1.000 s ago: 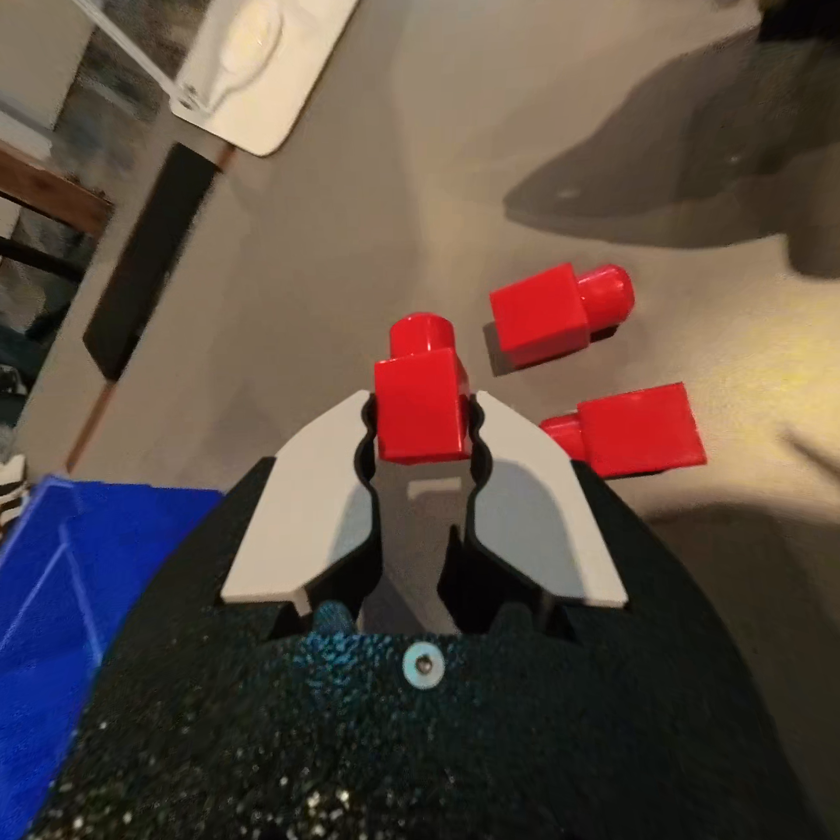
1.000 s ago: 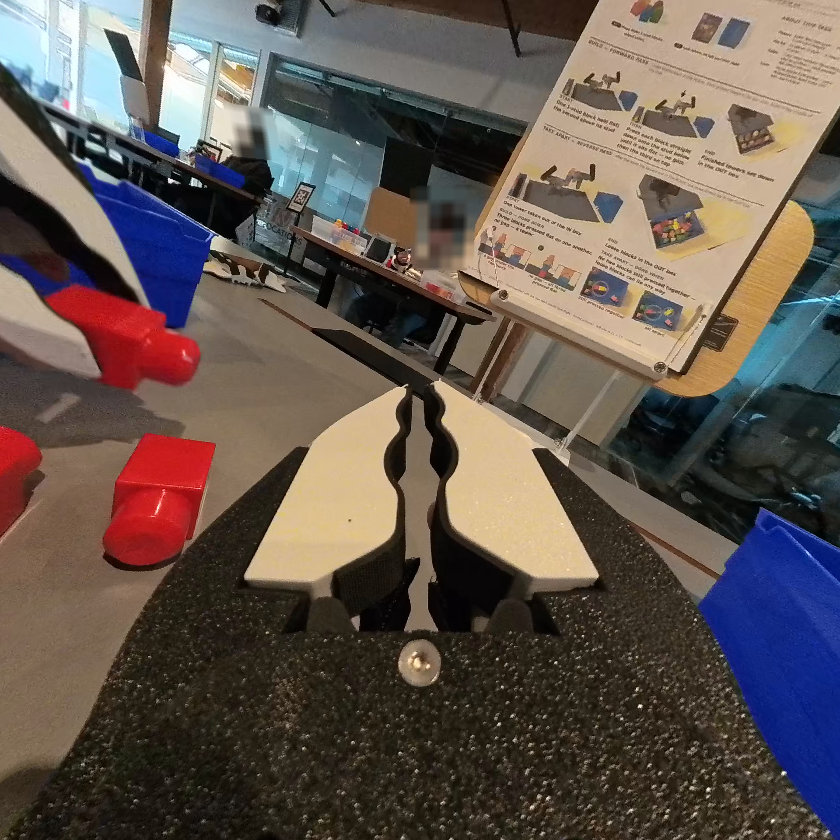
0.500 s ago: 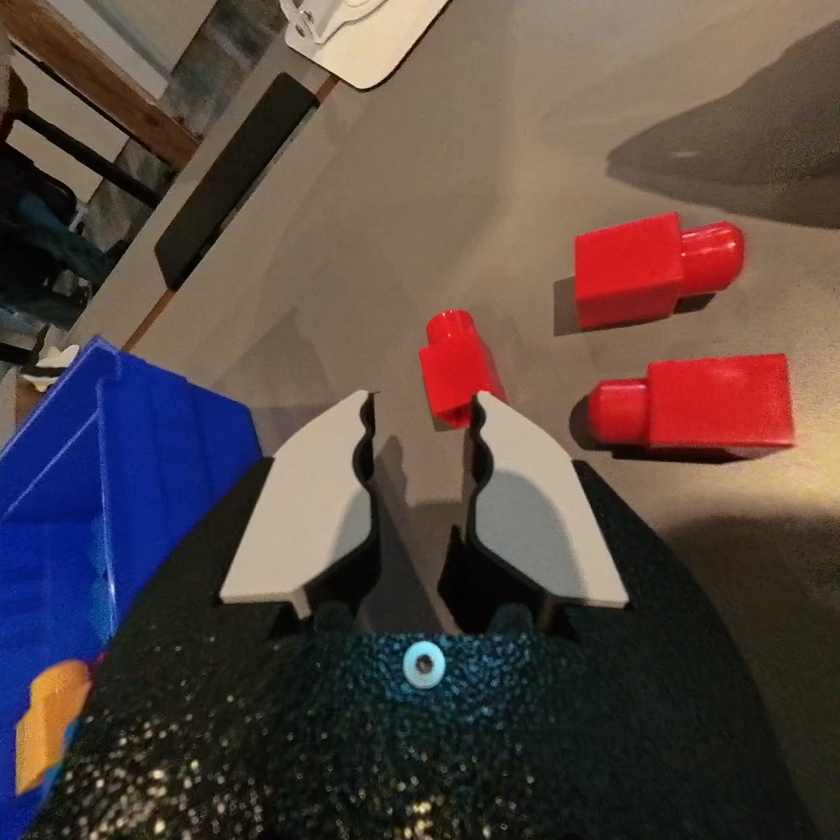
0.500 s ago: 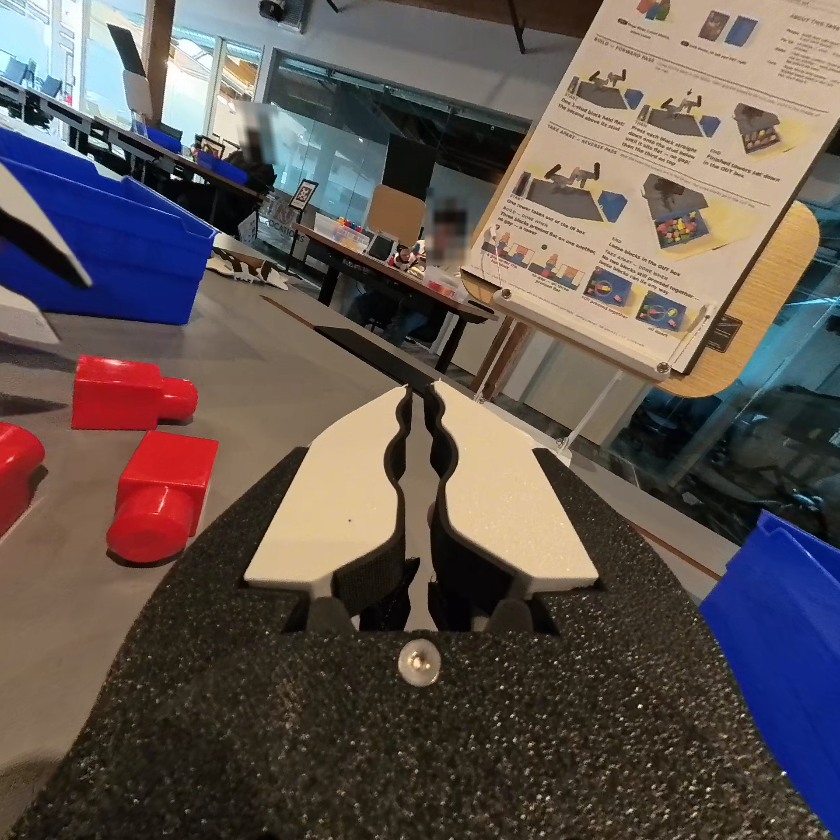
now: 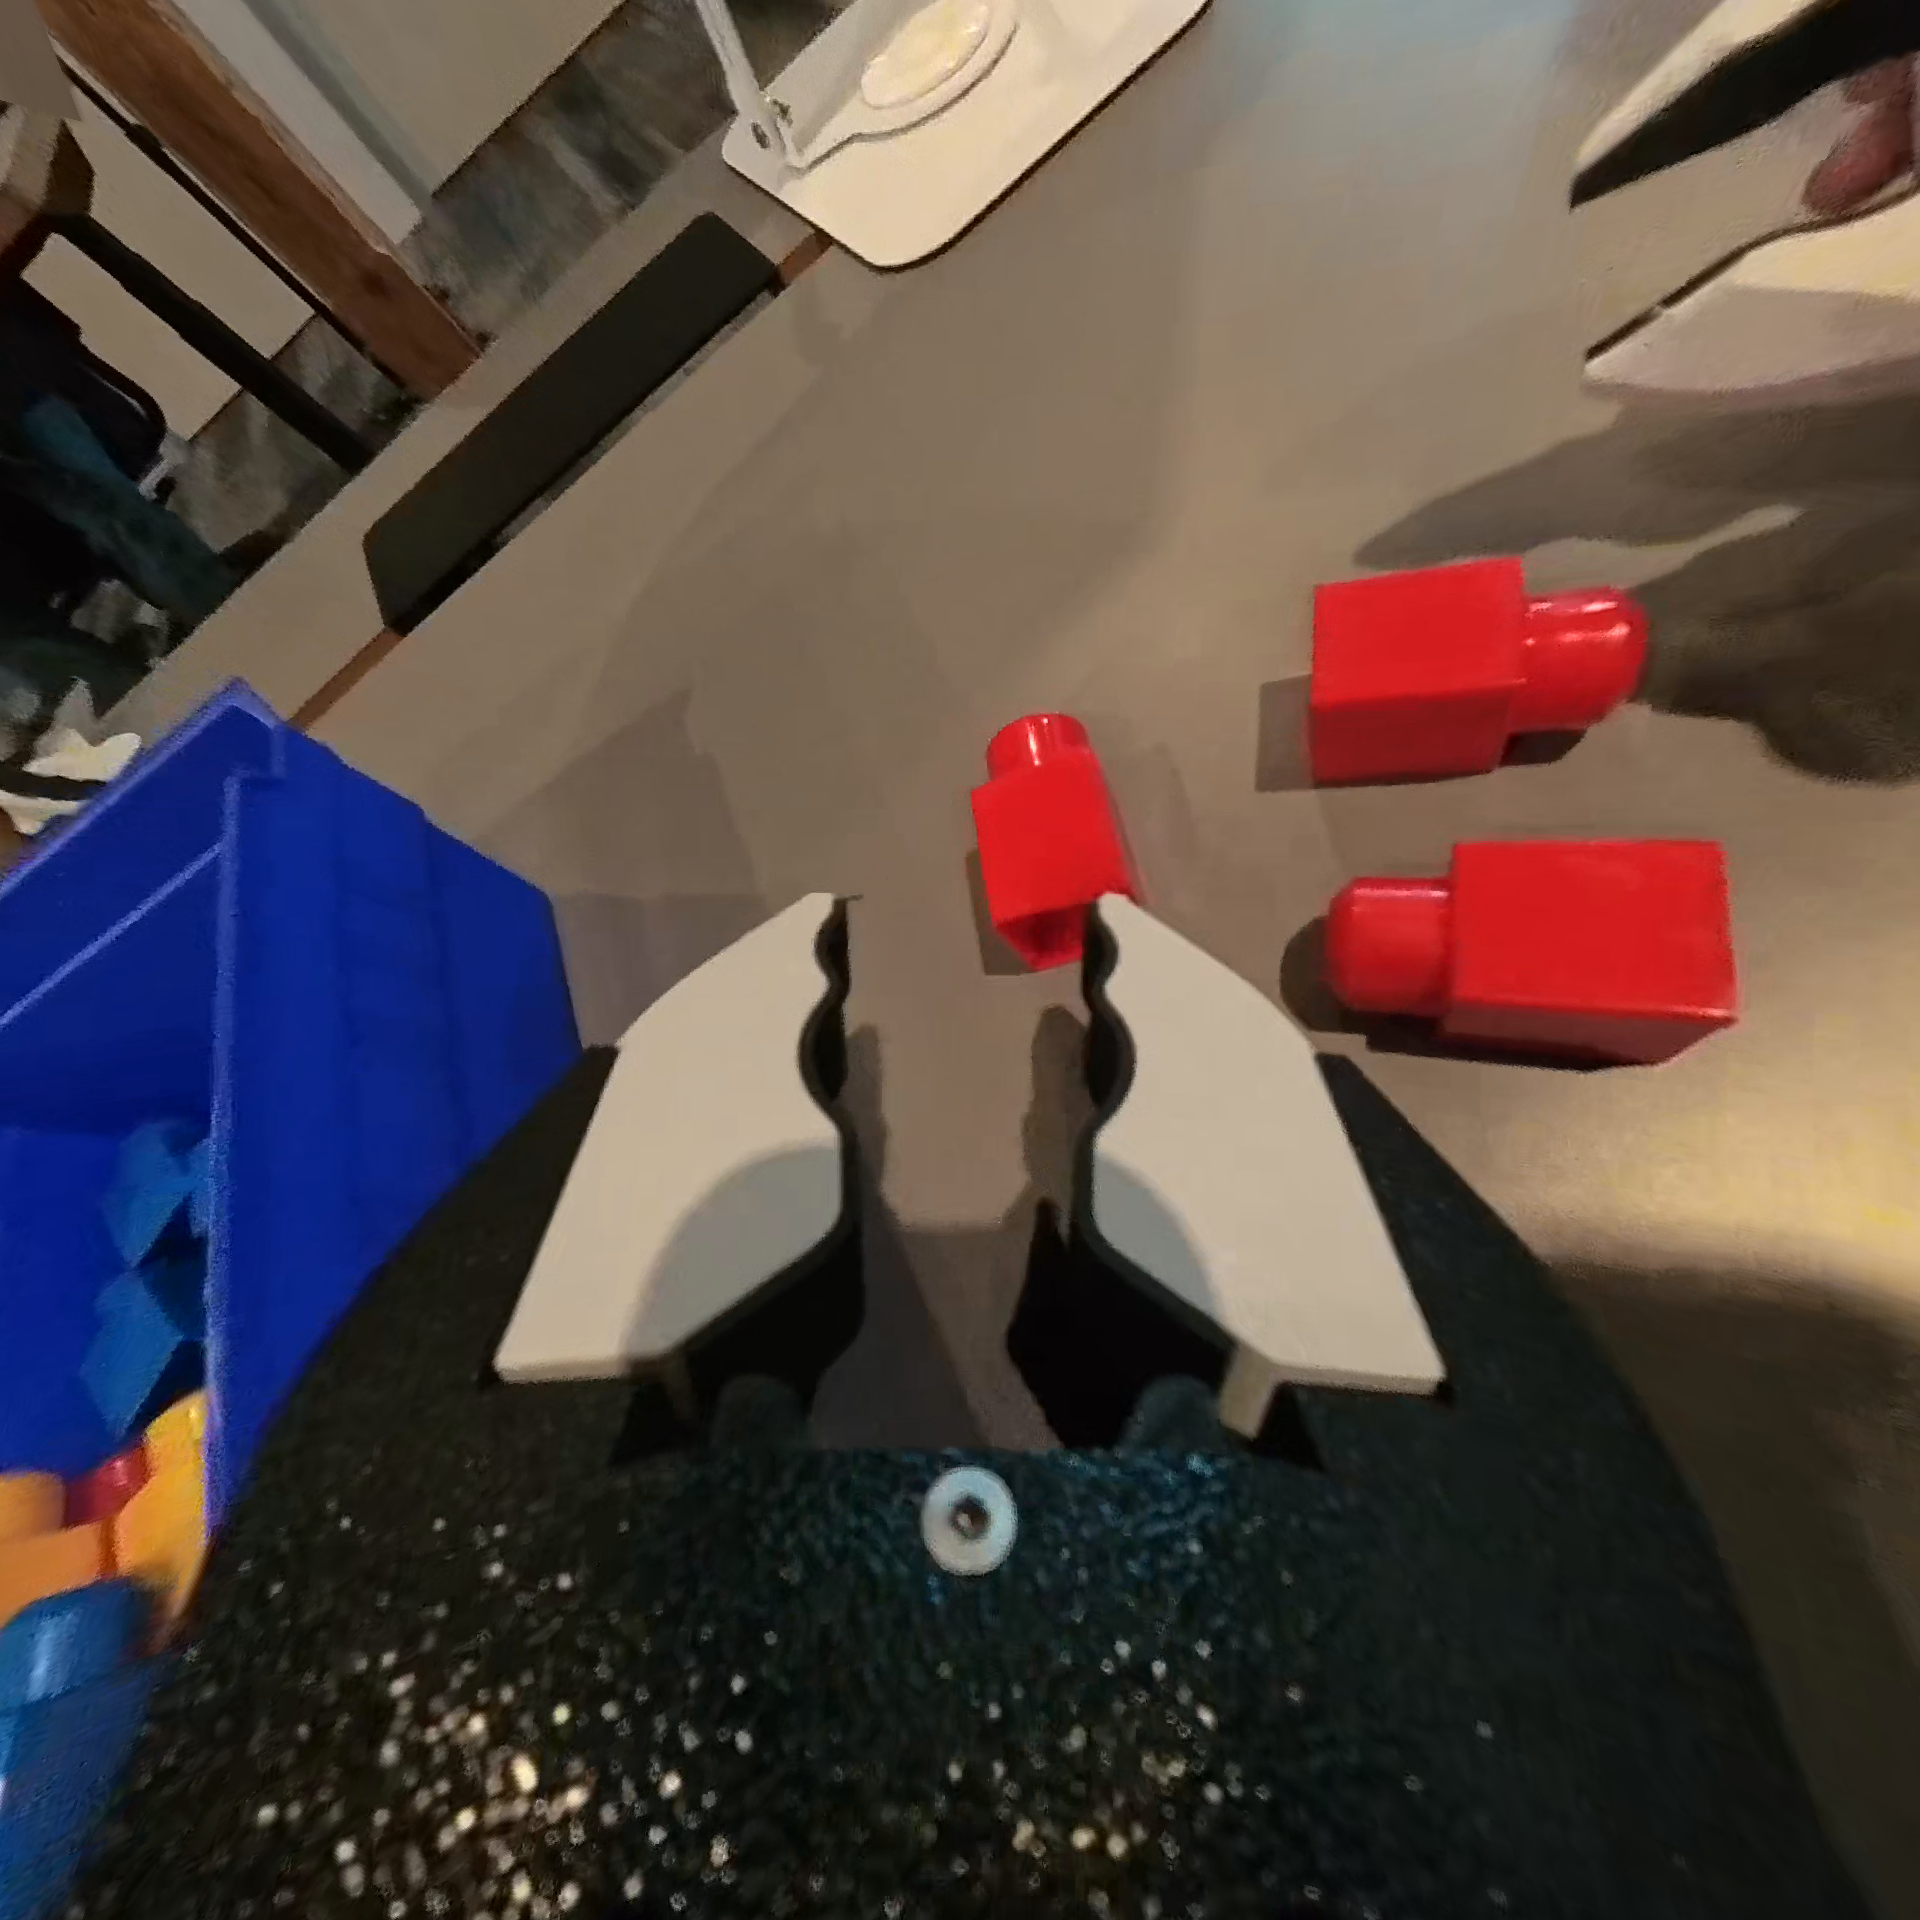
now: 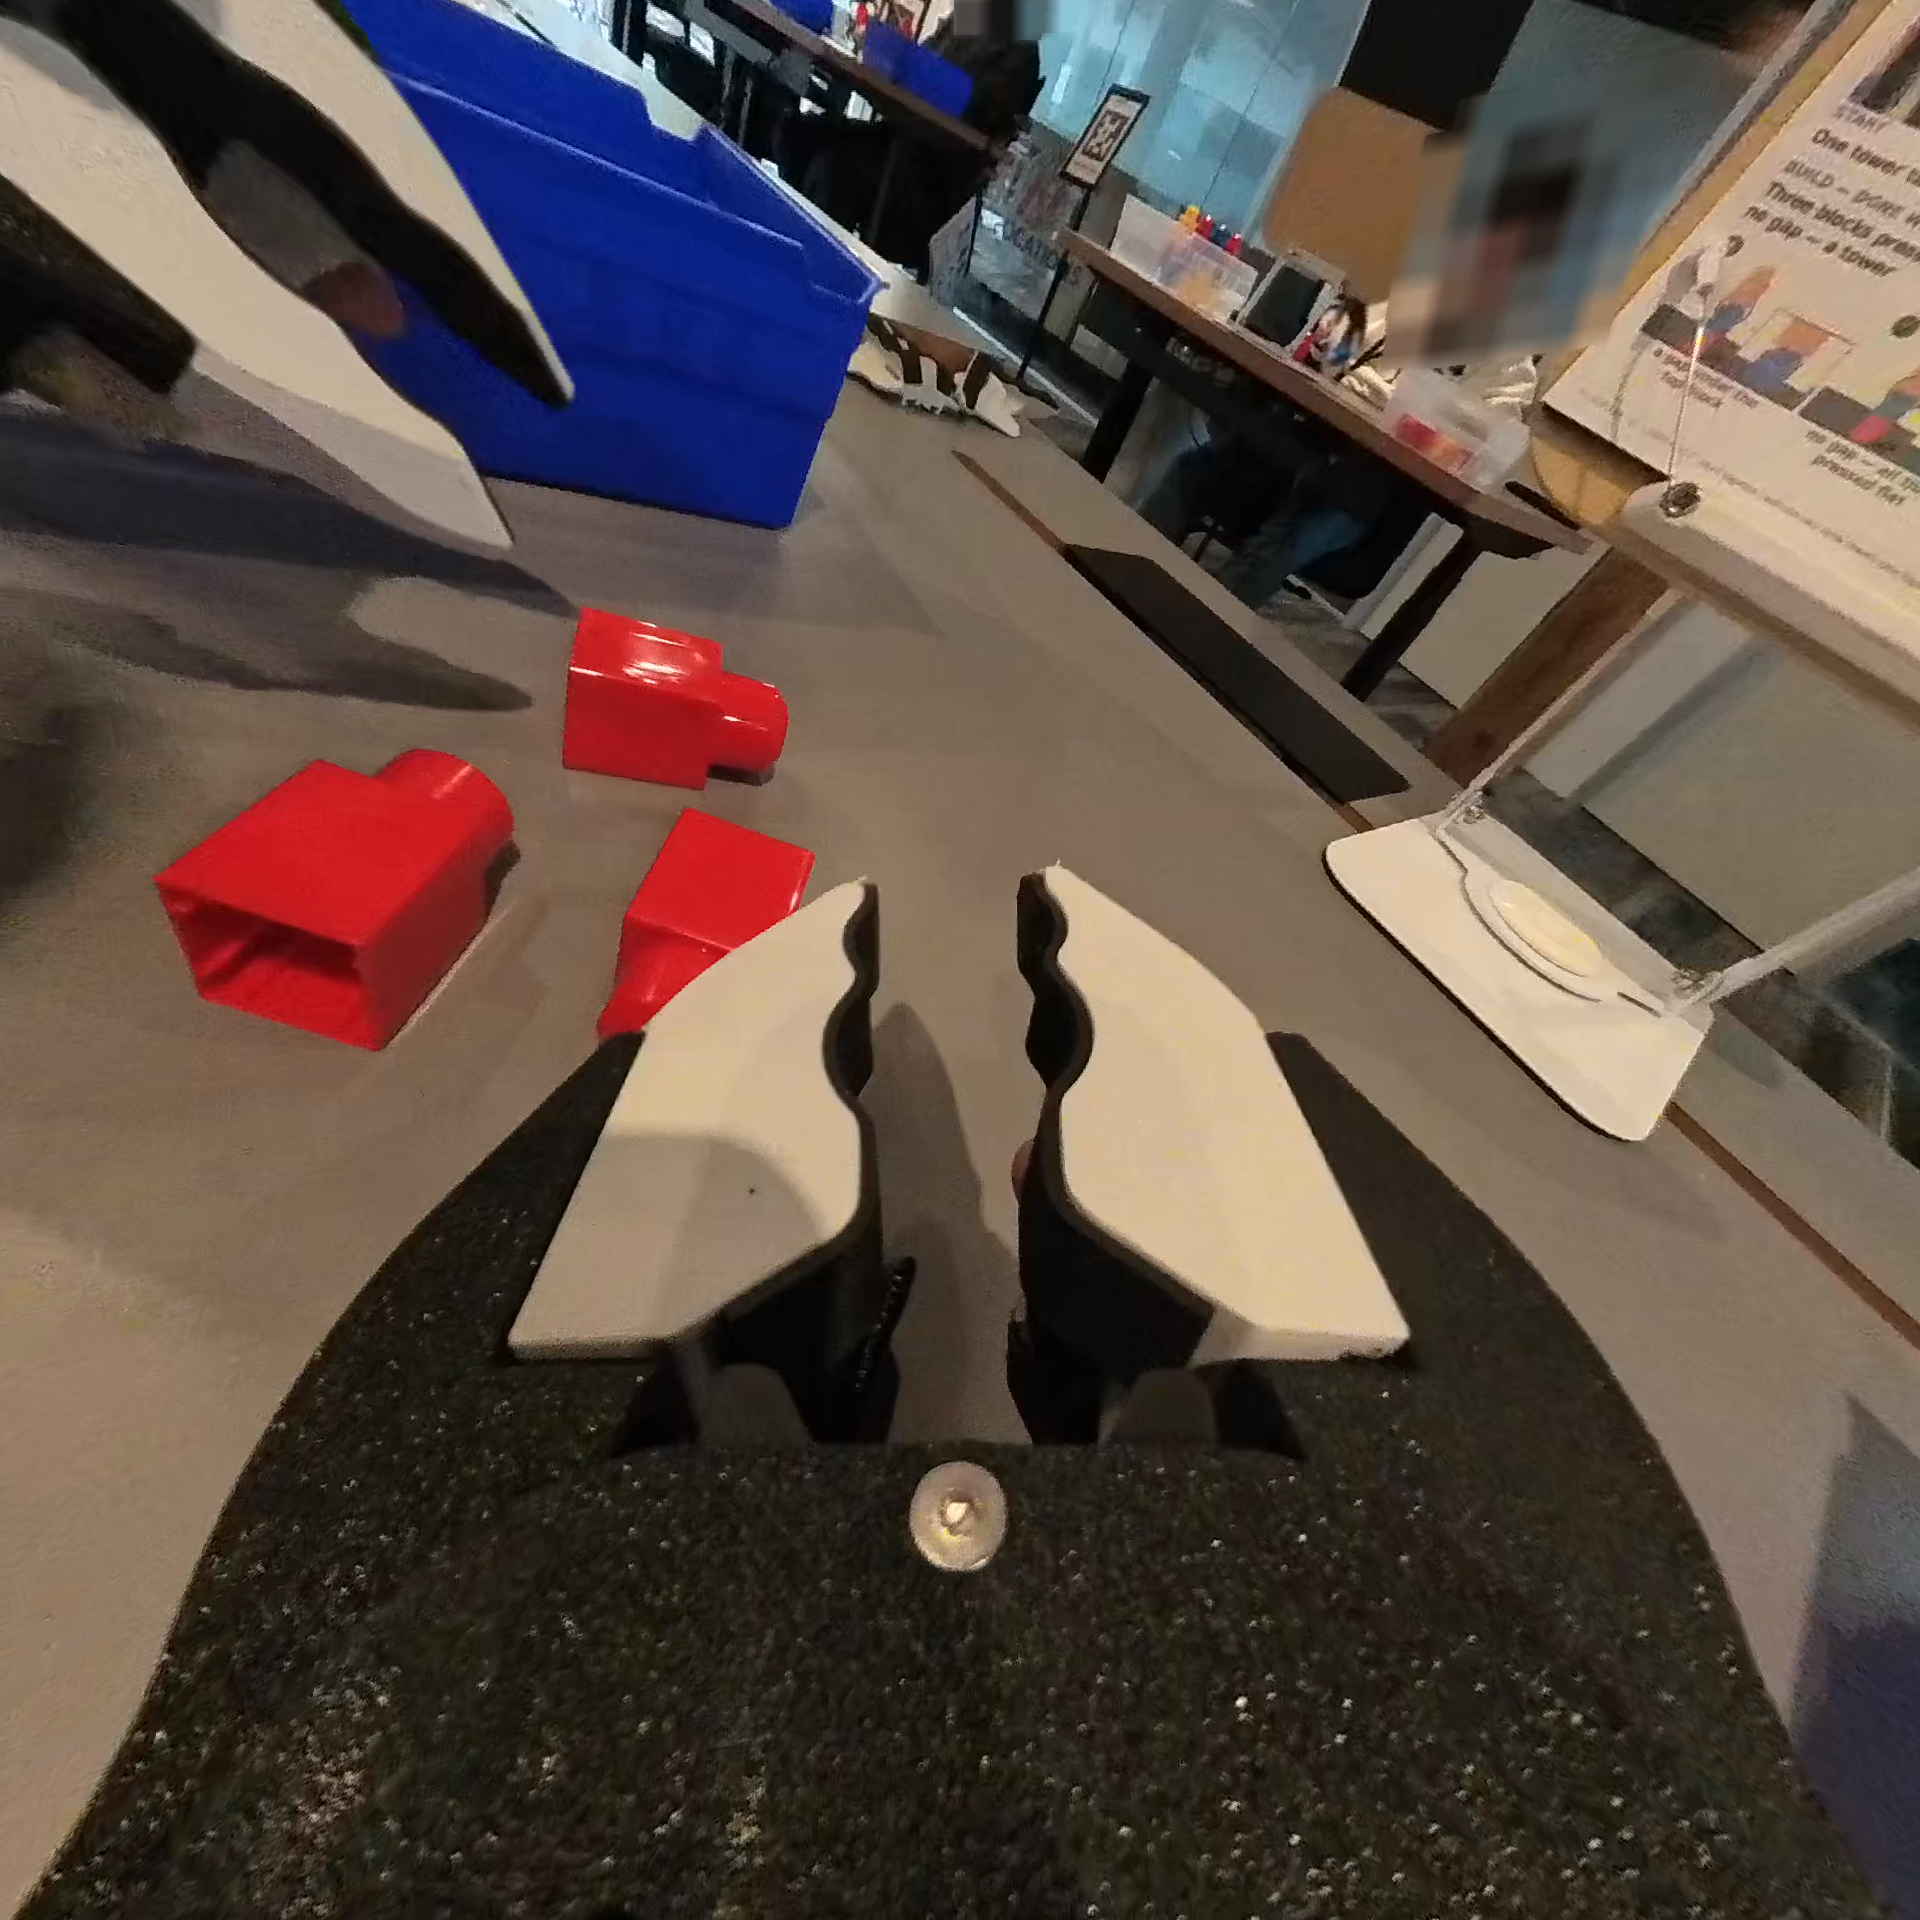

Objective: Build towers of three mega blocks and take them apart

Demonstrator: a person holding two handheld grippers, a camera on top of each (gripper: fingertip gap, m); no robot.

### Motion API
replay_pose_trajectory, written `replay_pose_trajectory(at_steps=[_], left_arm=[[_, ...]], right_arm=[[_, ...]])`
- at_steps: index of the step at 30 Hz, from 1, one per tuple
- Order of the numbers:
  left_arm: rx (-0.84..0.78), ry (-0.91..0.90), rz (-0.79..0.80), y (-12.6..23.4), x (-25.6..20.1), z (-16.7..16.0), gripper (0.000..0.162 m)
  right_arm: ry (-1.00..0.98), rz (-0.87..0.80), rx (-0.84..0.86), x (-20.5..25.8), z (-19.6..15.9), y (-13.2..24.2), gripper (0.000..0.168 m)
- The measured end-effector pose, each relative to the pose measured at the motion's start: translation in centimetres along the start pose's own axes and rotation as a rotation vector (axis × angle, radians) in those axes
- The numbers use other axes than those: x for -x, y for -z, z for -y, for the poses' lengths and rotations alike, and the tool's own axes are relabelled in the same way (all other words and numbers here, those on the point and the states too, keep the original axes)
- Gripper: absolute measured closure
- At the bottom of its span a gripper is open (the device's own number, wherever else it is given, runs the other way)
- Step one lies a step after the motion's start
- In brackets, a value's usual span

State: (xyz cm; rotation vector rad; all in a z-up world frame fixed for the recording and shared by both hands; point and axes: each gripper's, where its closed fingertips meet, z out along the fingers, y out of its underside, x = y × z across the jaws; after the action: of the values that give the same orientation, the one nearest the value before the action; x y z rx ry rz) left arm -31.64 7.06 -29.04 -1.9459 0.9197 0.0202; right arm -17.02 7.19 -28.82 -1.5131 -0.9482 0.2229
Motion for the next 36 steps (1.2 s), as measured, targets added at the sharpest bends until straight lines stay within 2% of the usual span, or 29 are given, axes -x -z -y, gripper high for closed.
replay_pose_trajectory(at_steps=[3,7,11,14,15,18,23,25,27,31,34,36], left_arm=[[0.048,0.04,-0.041,-1.4,-0.2,-0.4,0.105],[0.117,0.083,-0.119,-3.5,-1.2,-1.1,0.1],[0.148,0.106,-0.145,-4.3,-1.8,-1.3,0.102],[0.166,0.06,-0.112,-4.6,-1.5,-1.5,0.121],[0.132,0.044,-0.111,-4.4,-1.6,-1.0,0.128],[-0.064,0.069,-0.146,-3.0,-2.2,2.5,0.128],[-0.443,0.109,-0.404,1.3,-5.2,8.4,0.129],[-0.538,0.114,-0.498,2.8,-6.5,9.7,0.129],[-0.612,0.11,-0.583,4.0,-7.9,10.6,0.129],[-0.649,0.119,-0.626,4.2,-8.9,10.8,0.129],[-0.564,0.062,-0.594,3.2,-9.1,9.7,0.127],[-0.435,-0.07,-0.466,1.6,-8.6,8.2,0.097]], right_arm=[[-0.006,-0.017,-0.015,-0.2,0.2,0.1,0.145],[-0.065,-0.004,-0.053,-0.4,0.7,0.4,0.15],[-0.151,0.014,-0.088,-0.9,1.0,0.7,0.15],[-0.224,0.05,-0.128,-1.0,1.4,1.0,0.15],[-0.251,0.082,-0.147,-0.8,1.7,1.1,0.152],[-0.341,0.19,-0.234,0.1,3.0,1.6,0.154],[-0.547,0.391,-0.344,1.4,5.1,2.5,0.131],[-0.622,0.46,-0.399,1.6,6.0,3.0,0.122],[-0.669,0.5,-0.445,1.7,6.7,3.5,0.122],[-0.656,0.527,-0.474,1.9,7.1,4.0,0.13],[-0.578,0.511,-0.415,2.0,6.6,3.8,0.132],[-0.493,0.476,-0.375,2.2,6.2,3.7,0.132]])
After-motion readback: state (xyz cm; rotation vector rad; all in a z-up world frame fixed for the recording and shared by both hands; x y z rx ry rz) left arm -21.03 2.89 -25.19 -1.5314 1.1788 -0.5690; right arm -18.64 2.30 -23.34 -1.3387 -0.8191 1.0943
